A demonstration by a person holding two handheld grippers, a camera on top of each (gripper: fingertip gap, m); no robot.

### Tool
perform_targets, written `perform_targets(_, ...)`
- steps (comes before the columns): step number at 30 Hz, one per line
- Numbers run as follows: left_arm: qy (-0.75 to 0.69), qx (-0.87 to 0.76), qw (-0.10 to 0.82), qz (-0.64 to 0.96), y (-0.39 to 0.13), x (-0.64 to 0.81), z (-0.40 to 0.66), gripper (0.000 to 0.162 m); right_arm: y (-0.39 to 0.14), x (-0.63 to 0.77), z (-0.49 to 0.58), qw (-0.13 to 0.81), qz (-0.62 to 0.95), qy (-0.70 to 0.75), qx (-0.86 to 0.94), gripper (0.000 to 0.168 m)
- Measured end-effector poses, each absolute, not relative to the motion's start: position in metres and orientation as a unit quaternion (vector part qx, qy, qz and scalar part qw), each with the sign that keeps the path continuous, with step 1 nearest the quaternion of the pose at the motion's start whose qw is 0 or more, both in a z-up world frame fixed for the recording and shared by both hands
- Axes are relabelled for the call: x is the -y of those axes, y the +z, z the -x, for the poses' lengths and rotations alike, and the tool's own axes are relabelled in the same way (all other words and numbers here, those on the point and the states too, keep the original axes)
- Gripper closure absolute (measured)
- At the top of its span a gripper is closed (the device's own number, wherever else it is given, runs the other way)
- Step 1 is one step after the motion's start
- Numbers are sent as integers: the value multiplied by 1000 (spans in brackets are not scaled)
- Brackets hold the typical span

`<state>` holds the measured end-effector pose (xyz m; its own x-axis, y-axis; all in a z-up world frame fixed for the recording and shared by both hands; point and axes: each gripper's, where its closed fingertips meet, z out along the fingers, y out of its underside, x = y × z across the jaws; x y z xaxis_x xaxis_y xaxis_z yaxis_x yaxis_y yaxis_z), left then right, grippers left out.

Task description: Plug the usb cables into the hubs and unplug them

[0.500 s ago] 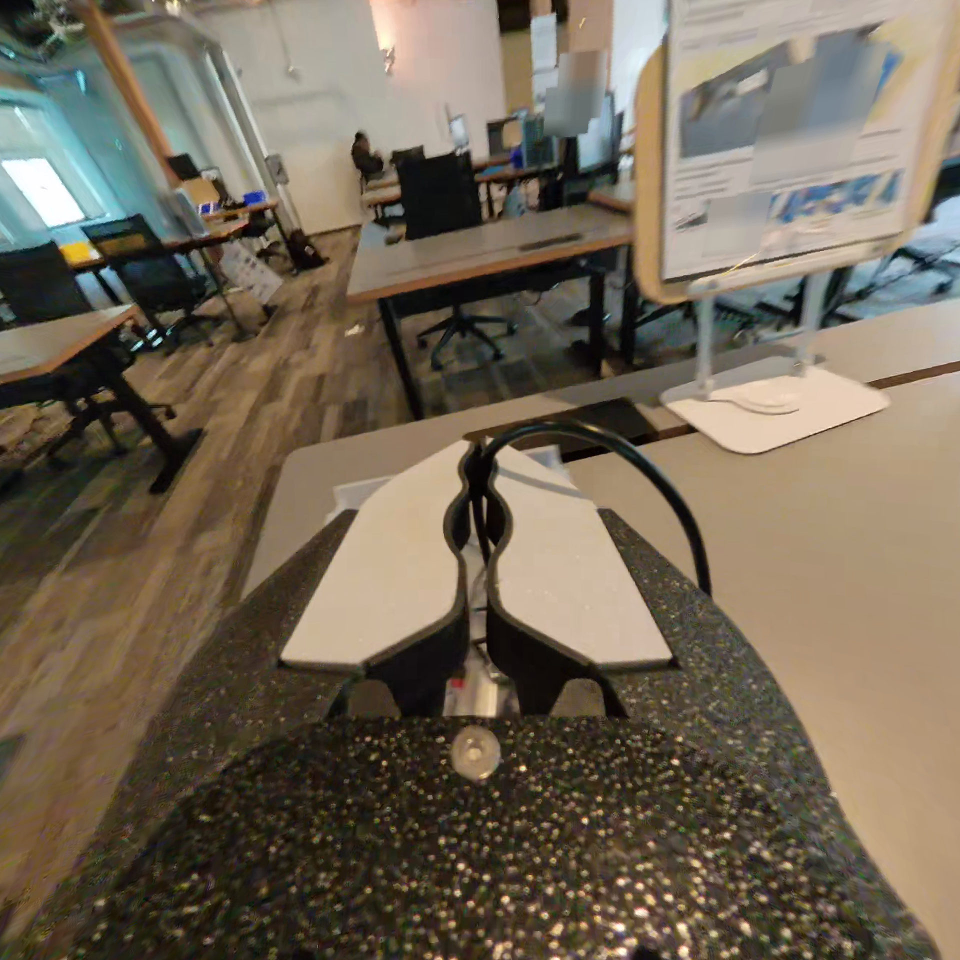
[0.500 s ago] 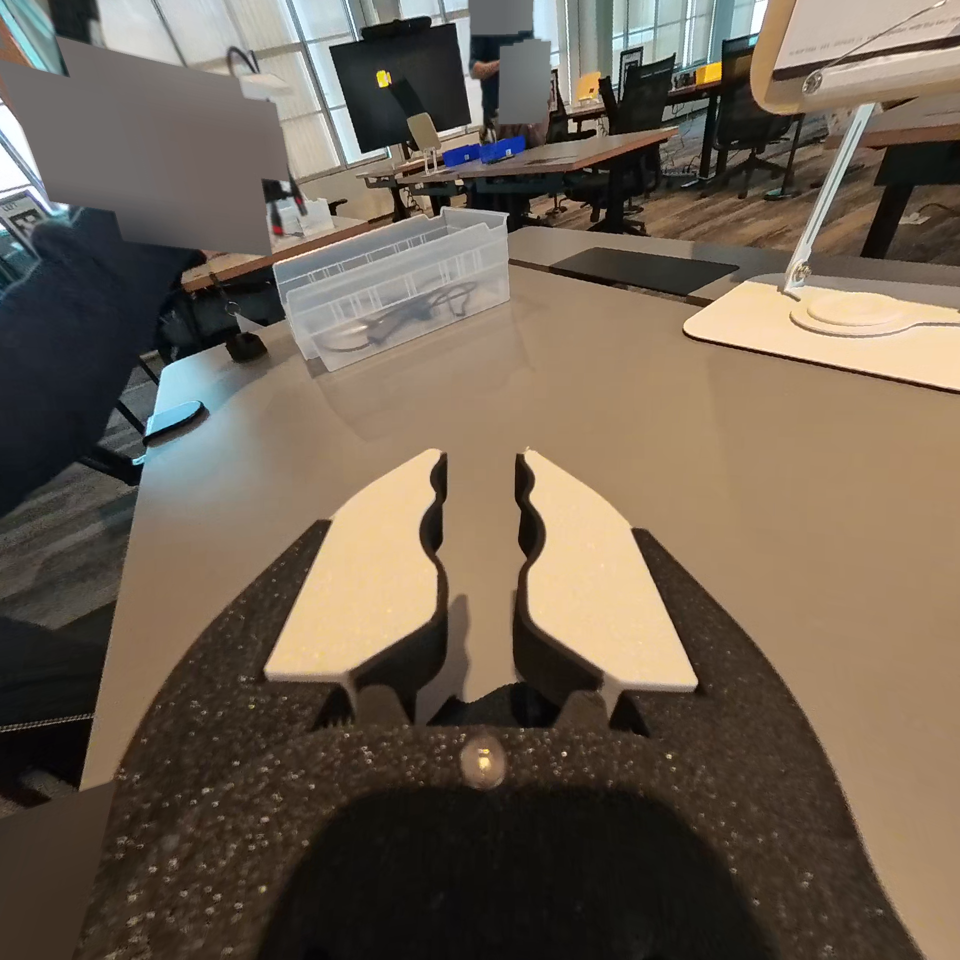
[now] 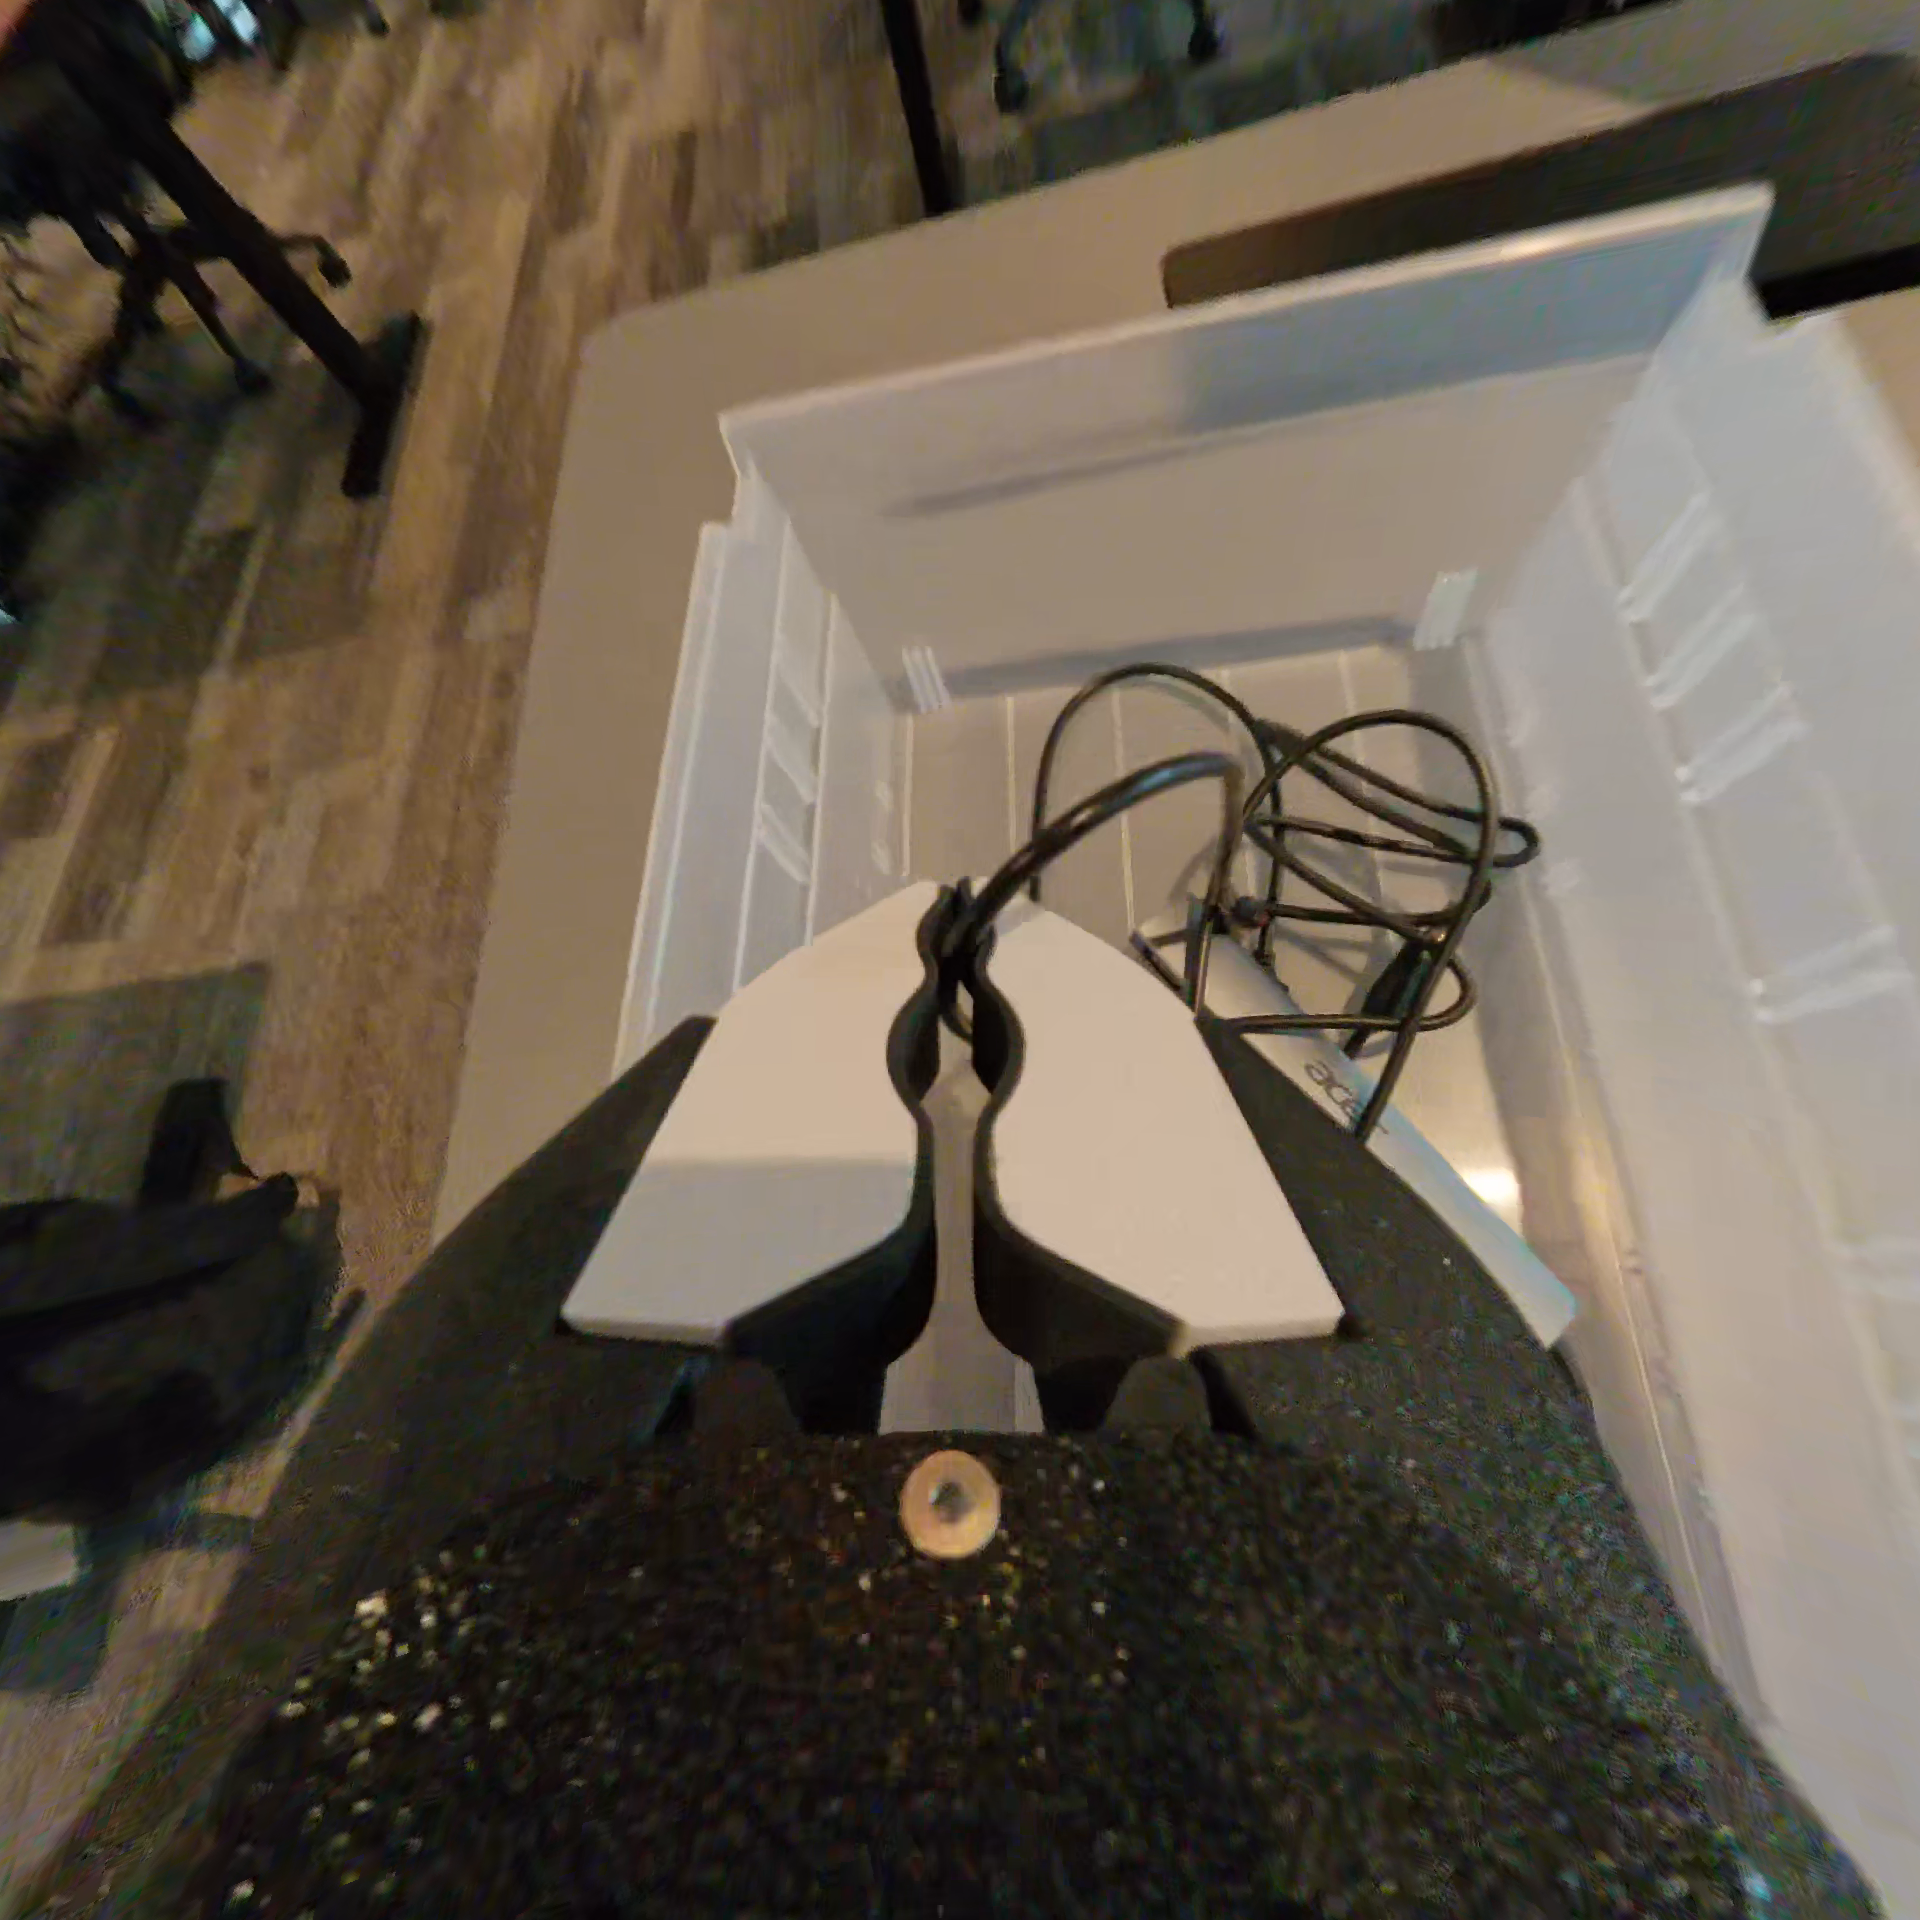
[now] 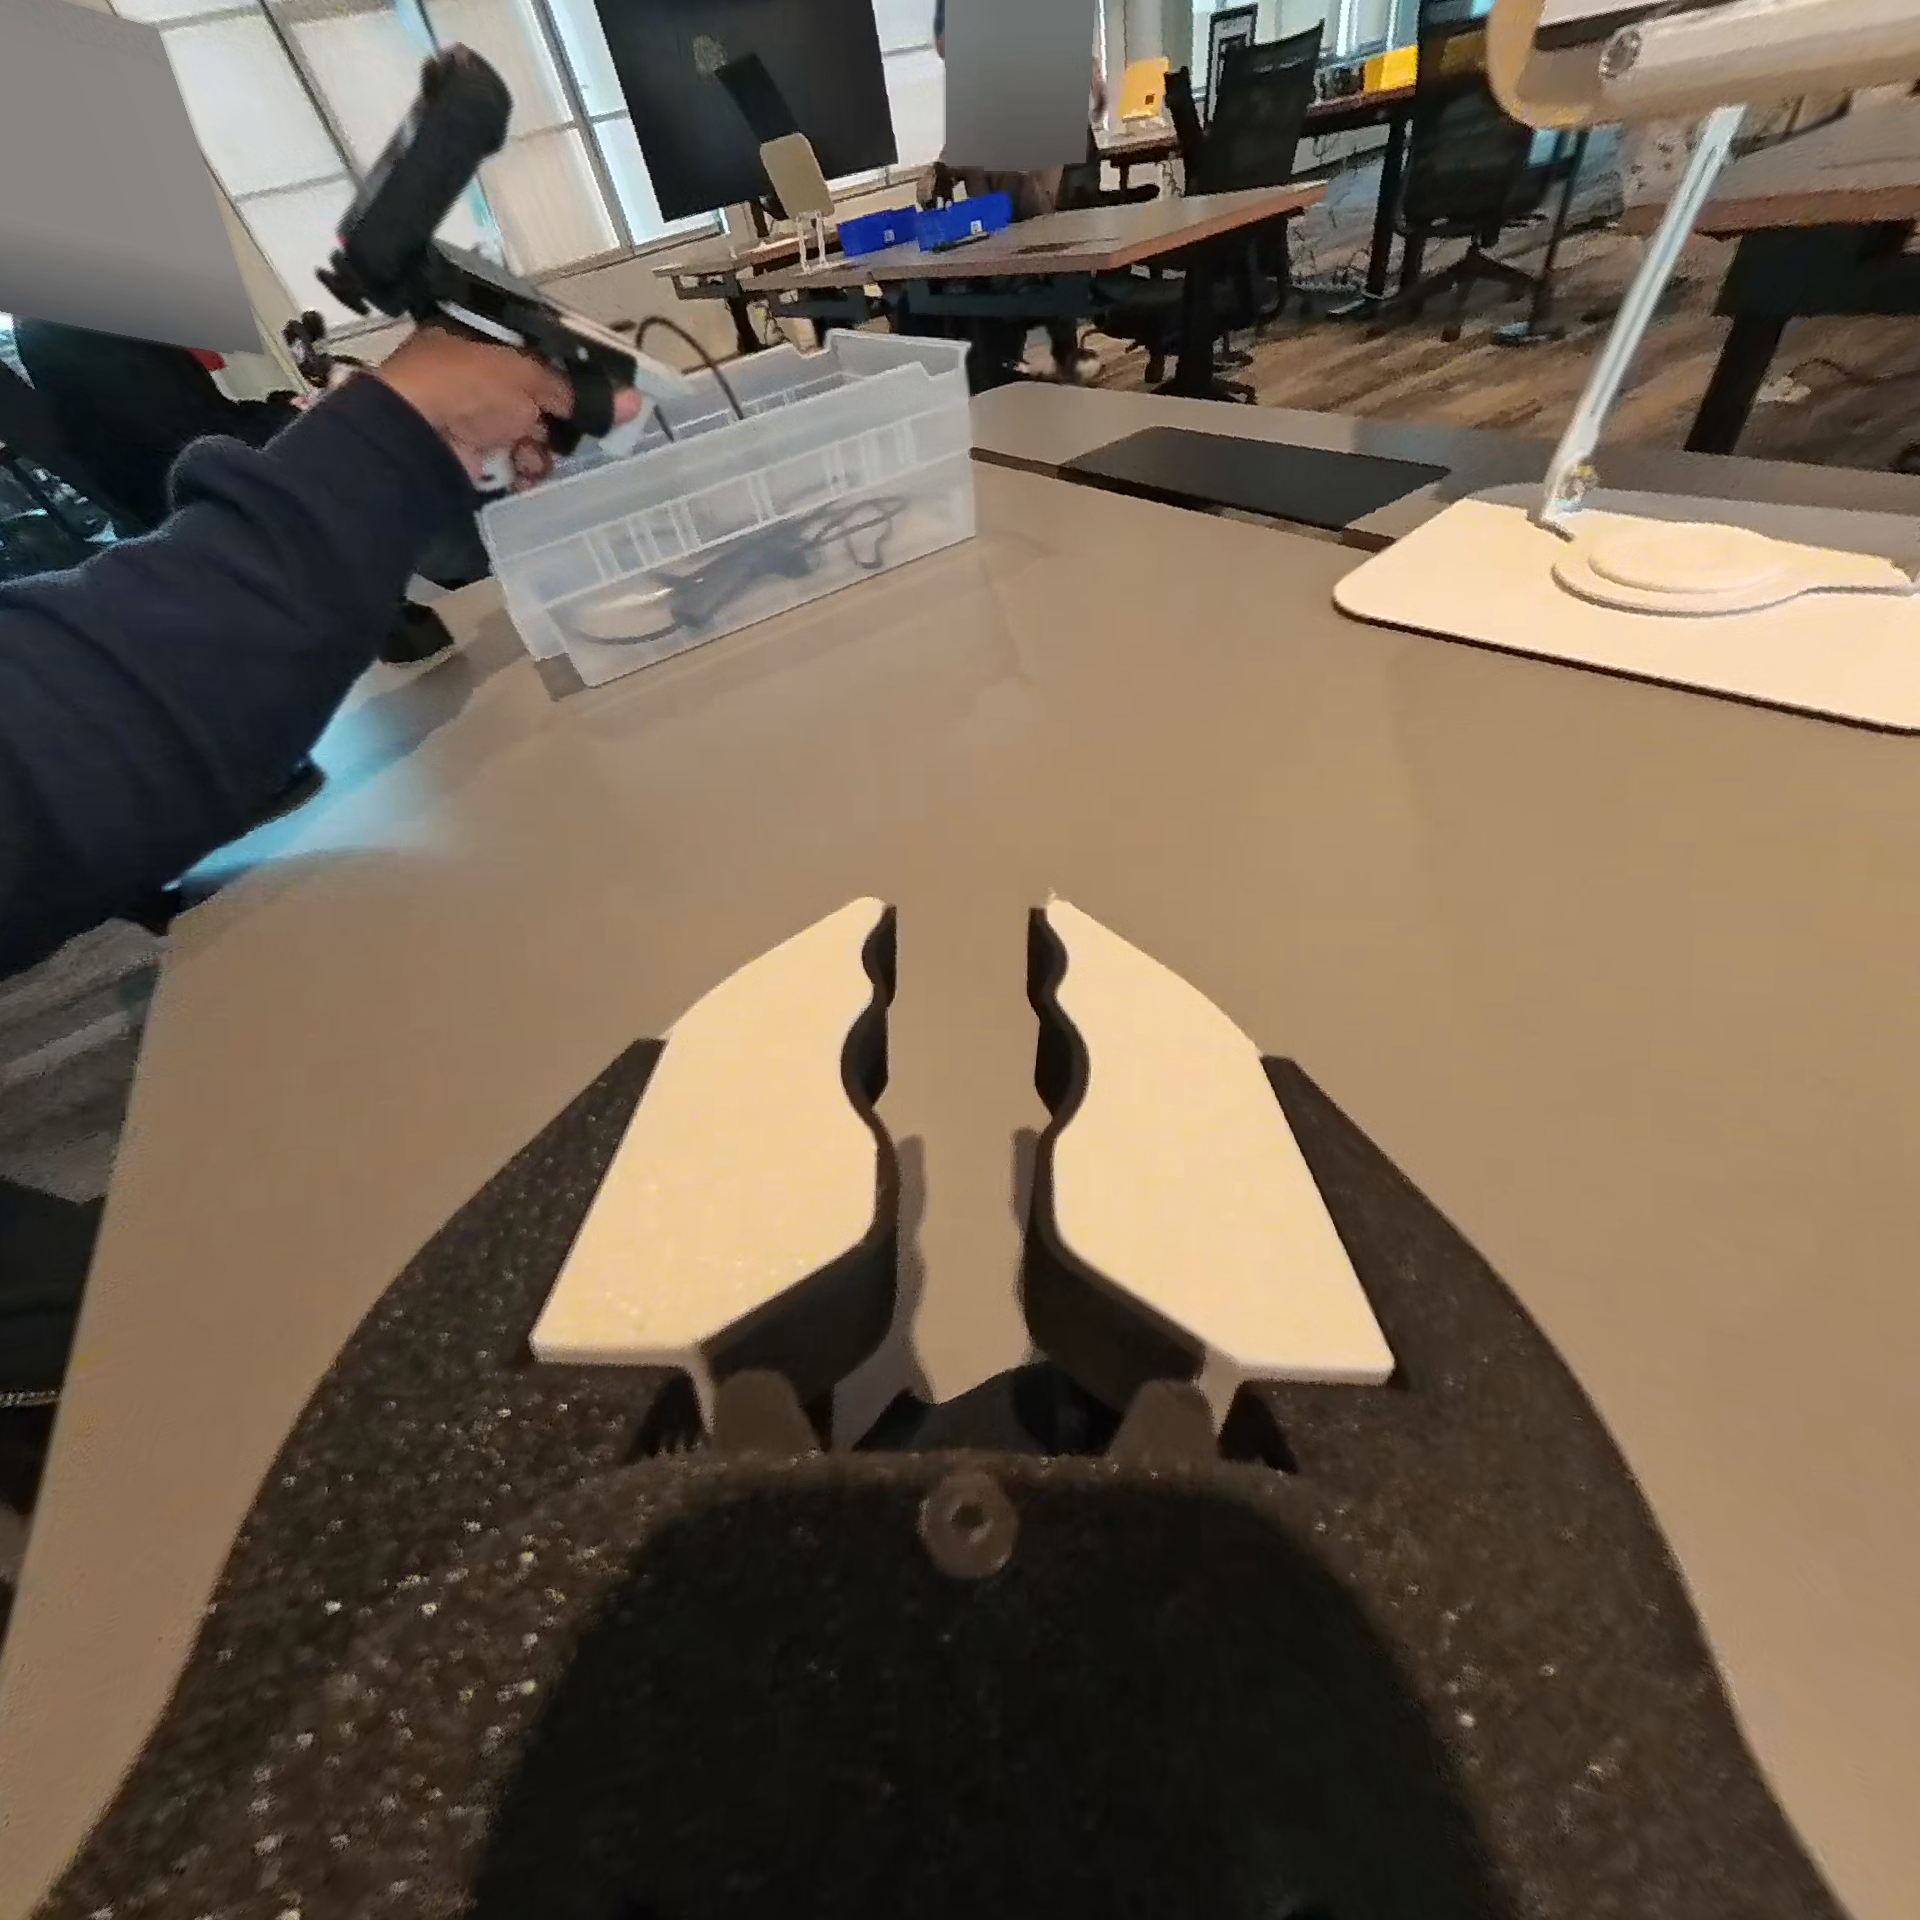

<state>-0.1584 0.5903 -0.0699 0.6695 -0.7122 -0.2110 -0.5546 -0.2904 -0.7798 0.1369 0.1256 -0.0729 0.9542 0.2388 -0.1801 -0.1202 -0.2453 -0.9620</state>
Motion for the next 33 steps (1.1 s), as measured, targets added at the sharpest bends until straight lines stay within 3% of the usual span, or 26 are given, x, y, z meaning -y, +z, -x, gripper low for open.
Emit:
perform_targets(9,-100,-399,399,820,-86,-609,150,162,-85,-136,-155,600,787,142,12,146)
perform_targets(12,-92,-408,357,835,-102,-611,153,137,-89,-141,-155,590,795,137,19,145)
perform_targets(17,-81,-423,335,838,-112,-604,155,130,-96,-149,-150,576,808,120,41,145)
perform_targets(24,-22,-464,278,841,-102,-571,178,102,-99,-150,-146,569,812,111,59,146)
perform_targets(33,40,-521,182,833,-97,-523,230,90,-98,-149,-145,570,811,118,58,146)
